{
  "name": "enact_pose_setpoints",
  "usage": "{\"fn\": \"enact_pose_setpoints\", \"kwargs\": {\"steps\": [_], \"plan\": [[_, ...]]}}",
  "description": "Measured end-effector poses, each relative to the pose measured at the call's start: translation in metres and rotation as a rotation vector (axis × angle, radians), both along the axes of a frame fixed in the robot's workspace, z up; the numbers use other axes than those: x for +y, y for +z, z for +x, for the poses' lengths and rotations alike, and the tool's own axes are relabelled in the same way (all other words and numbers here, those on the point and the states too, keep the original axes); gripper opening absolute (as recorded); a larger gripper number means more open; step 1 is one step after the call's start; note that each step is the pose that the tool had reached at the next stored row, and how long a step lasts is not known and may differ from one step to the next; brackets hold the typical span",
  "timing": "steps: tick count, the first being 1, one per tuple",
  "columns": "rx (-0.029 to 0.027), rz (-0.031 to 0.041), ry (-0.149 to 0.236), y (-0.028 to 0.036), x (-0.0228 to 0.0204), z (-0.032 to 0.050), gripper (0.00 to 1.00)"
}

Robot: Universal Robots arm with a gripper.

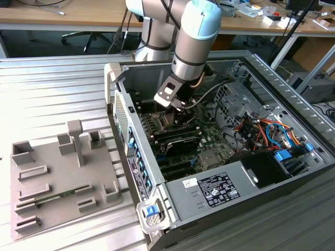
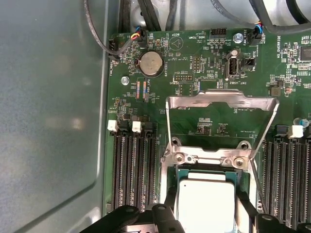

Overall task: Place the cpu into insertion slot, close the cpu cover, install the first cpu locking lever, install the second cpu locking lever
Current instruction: 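Place the cpu into insertion slot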

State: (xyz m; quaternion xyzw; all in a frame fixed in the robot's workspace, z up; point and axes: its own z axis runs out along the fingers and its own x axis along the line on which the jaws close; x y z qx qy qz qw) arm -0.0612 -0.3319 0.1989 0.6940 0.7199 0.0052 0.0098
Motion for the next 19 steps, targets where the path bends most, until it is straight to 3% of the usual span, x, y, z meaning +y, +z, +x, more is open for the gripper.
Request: {"fn": "enact_pose_setpoints", "kwargs": {"steps": [19], "plan": [[-0.0005, -0.0005, -0.007, -0.0028, 0.0002, 0.0000, 0.55]]}}
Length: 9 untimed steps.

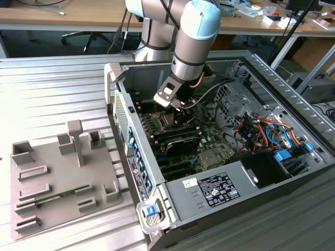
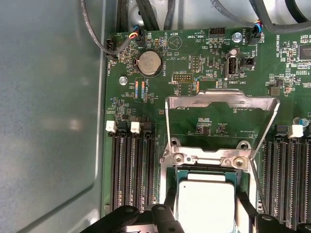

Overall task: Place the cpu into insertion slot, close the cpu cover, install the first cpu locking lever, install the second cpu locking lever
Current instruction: 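Place the cpu into insertion slot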

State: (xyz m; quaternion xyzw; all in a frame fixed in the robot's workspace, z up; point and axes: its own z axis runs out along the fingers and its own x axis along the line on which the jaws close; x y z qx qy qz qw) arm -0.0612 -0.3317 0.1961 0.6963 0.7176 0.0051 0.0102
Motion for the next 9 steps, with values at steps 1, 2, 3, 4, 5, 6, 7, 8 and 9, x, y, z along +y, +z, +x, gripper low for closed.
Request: {"fn": "enact_pose_setpoints", "kwargs": {"steps": [1, 2, 3, 4, 5, 6, 7, 8, 9], "plan": [[-0.0010, 0.0010, 0.000, 0.0015, 0.0002, 0.0001, 0.55], [-0.0004, -0.0007, 0.000, 0.0056, 0.0000, 0.0000, 0.55], [-0.0006, -0.0006, 0.000, 0.0062, 0.0000, 0.0000, 0.55], [-0.0005, -0.0010, 0.000, 0.0062, 0.0000, 0.0000, 0.55], [-0.0004, -0.0015, 0.000, 0.0063, -0.0001, 0.0000, 0.55], [-0.0001, -0.0017, -0.013, 0.0063, -0.0001, -0.0001, 0.55], [-0.0003, -0.0015, -0.025, 0.0059, 0.0000, 0.0000, 0.55], [-0.0005, -0.0013, -0.026, 0.0052, 0.0000, 0.0000, 0.55], [-0.0003, -0.0016, -0.026, 0.0047, -0.0002, -0.0001, 0.55]]}}
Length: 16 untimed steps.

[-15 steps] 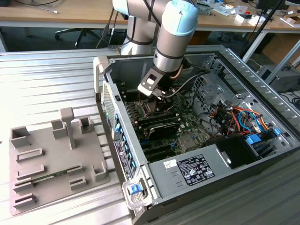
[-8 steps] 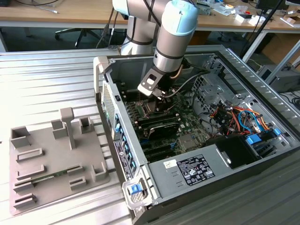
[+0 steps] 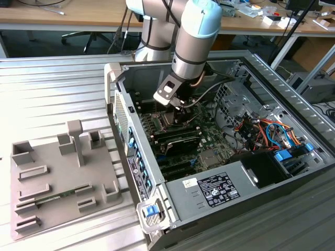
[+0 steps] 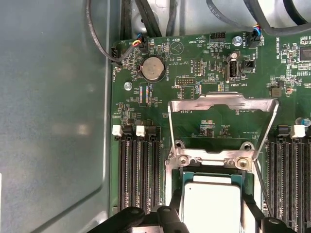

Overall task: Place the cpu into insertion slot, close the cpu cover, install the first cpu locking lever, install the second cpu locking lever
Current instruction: 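Place the cpu into insertion slot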

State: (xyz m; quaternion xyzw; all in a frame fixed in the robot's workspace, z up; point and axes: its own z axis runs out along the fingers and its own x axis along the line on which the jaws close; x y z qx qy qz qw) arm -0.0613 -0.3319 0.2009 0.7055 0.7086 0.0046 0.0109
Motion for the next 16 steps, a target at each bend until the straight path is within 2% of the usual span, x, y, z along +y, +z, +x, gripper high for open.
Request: {"fn": "enact_pose_setpoints", "kwargs": {"steps": [16], "plan": [[0.0000, 0.0000, 0.000, -0.0029, 0.0000, 0.0000, 0.55]]}}
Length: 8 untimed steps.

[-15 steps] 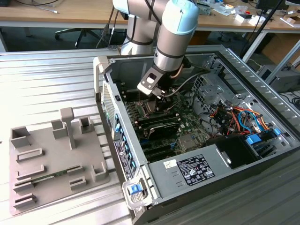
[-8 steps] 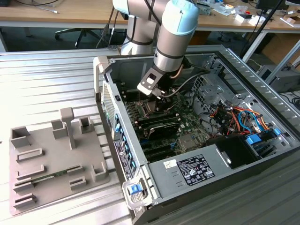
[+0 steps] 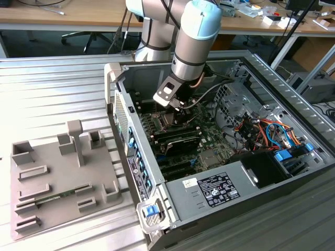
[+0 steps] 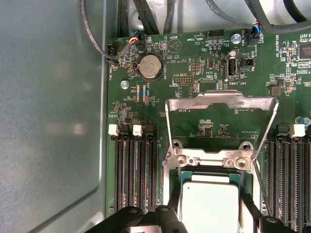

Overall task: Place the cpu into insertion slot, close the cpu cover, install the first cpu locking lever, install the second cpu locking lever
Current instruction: 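Place the cpu into insertion slot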

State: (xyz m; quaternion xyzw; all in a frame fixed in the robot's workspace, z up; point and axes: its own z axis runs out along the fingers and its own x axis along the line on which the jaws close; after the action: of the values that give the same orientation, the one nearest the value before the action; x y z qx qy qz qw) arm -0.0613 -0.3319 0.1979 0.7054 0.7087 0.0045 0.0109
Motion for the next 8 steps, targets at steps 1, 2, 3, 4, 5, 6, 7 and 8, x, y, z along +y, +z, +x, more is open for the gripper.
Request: {"fn": "enact_pose_setpoints", "kwargs": {"steps": [1, 2, 3, 4, 5, 6, 7, 8], "plan": [[0.0000, 0.0000, 0.000, 0.0000, 0.0000, 0.0000, 0.55], [0.0000, 0.0001, 0.000, -0.0001, 0.0000, 0.0000, 0.55], [0.0000, 0.0000, 0.000, -0.0001, 0.0000, 0.0000, 0.55], [0.0000, 0.0001, 0.000, -0.0001, 0.0000, 0.0000, 0.55], [0.0000, 0.0001, 0.000, -0.0001, 0.0000, 0.0000, 0.55], [0.0000, 0.0000, 0.000, -0.0001, 0.0000, 0.0000, 0.55], [-0.0001, 0.0004, 0.000, -0.0002, 0.0001, 0.0000, 0.55], [-0.0003, 0.0006, 0.000, -0.0003, 0.0001, 0.0001, 0.56]]}}
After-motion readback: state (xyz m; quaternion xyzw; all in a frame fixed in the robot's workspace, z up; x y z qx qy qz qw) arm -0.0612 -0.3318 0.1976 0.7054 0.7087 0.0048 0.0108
